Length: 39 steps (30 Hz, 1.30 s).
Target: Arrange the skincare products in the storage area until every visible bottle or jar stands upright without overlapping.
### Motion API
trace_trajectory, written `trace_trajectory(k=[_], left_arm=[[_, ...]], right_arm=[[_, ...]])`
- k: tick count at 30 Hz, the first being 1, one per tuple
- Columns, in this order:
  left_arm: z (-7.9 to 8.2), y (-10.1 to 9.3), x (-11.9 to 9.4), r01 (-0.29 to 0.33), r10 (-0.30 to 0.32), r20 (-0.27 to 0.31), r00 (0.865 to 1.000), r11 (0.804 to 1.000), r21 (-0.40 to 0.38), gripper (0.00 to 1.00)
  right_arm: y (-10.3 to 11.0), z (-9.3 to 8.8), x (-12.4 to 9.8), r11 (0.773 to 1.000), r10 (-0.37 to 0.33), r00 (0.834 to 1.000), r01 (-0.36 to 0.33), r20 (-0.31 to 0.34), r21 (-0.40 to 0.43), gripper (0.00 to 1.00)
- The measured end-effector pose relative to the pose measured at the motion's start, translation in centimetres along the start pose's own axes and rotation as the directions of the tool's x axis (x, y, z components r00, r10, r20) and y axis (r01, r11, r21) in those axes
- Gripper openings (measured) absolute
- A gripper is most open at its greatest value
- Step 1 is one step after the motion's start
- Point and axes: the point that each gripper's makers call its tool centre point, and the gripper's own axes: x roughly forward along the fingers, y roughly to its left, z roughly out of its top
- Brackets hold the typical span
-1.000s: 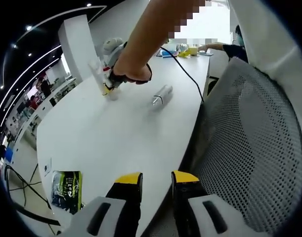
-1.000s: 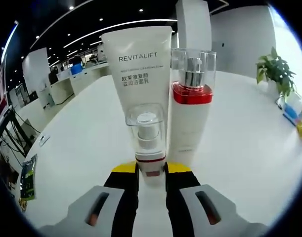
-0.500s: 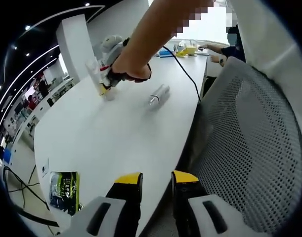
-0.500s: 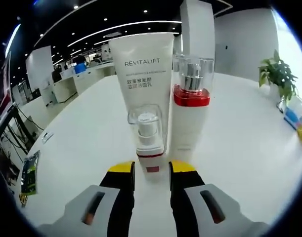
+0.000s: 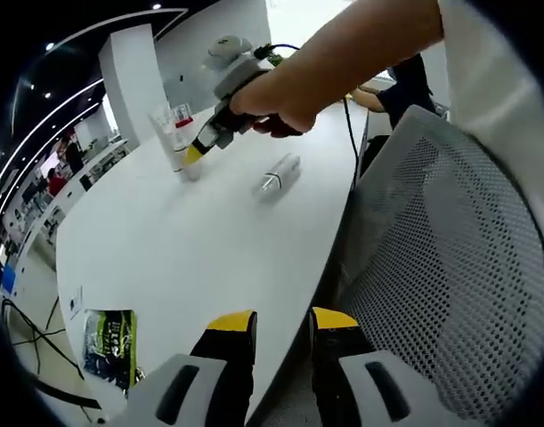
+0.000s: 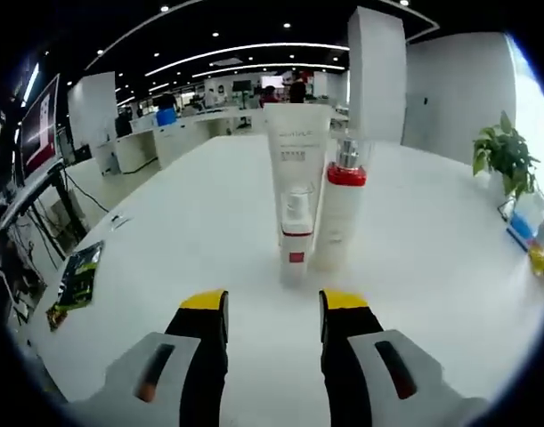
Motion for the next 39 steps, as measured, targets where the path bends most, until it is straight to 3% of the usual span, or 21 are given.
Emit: trace_trajectory(k=[4, 6, 15, 21, 24, 26, 29, 31, 35, 39], left_arm=[[0.0, 0.0, -0.1, -0.010, 0.010, 0.000, 1.000, 1.000, 0.026, 0.24], [-0.1, 0.1, -0.2, -0.014, 0.014, -0.001, 1.000, 0.999, 0.031, 0.24], [-0.4, 0.3, -0.2, -0.027, 0.028, -0.015, 0.999, 0.998, 0.055, 0.24], [-0.7, 0.8, -0.2, -0.054, 0.056, -0.034, 0.998, 0.996, 0.068, 0.23], [-1.3, 0.6, 0.0, -0.045, 0.049, -0.064, 0.997, 0.997, 0.068, 0.23], [-1.5, 0.4, 0.1, -0.031, 0.038, -0.078, 0.996, 0.996, 0.078, 0.23], [-1.8, -0.2, 0.4, -0.006, 0.018, -0.105, 0.994, 0.994, 0.110, 0.23], [-2.2, -0.1, 0.4, -0.010, 0.032, -0.137, 0.990, 0.987, 0.161, 0.23], [-2.4, 0.1, 0.5, -0.026, 0.059, -0.160, 0.985, 0.980, 0.200, 0.22], [-2.1, 0.3, 0.4, -0.041, 0.072, -0.149, 0.986, 0.978, 0.203, 0.22]], right_arm=[[0.2, 0.3, -2.3, 1.000, 0.001, 1.000, -0.001, 0.025, -0.011, 0.38], [0.1, 0.2, -3.2, 0.997, -0.008, 1.000, 0.010, 0.029, -0.075, 0.38], [1.8, -0.2, -7.4, 0.980, 0.033, 0.999, -0.026, 0.037, -0.197, 0.37], [2.3, -0.3, -8.2, 0.974, 0.068, 0.997, -0.058, 0.040, -0.220, 0.36], [3.7, -1.5, -8.5, 0.959, 0.129, 0.992, -0.128, -0.011, -0.251, 0.36], [3.9, -1.8, -8.8, 0.948, 0.138, 0.990, -0.139, -0.022, -0.288, 0.35], [4.5, -1.9, -9.5, 0.944, 0.170, 0.985, -0.169, -0.020, -0.284, 0.34], [4.9, -2.2, -9.8, 0.929, 0.200, 0.979, -0.199, -0.028, -0.311, 0.32], [5.0, -2.7, -10.3, 0.907, 0.251, 0.967, -0.248, -0.035, -0.341, 0.20], [4.0, -3.6, -10.4, 0.895, 0.276, 0.960, -0.273, -0.045, -0.353, 0.26]])
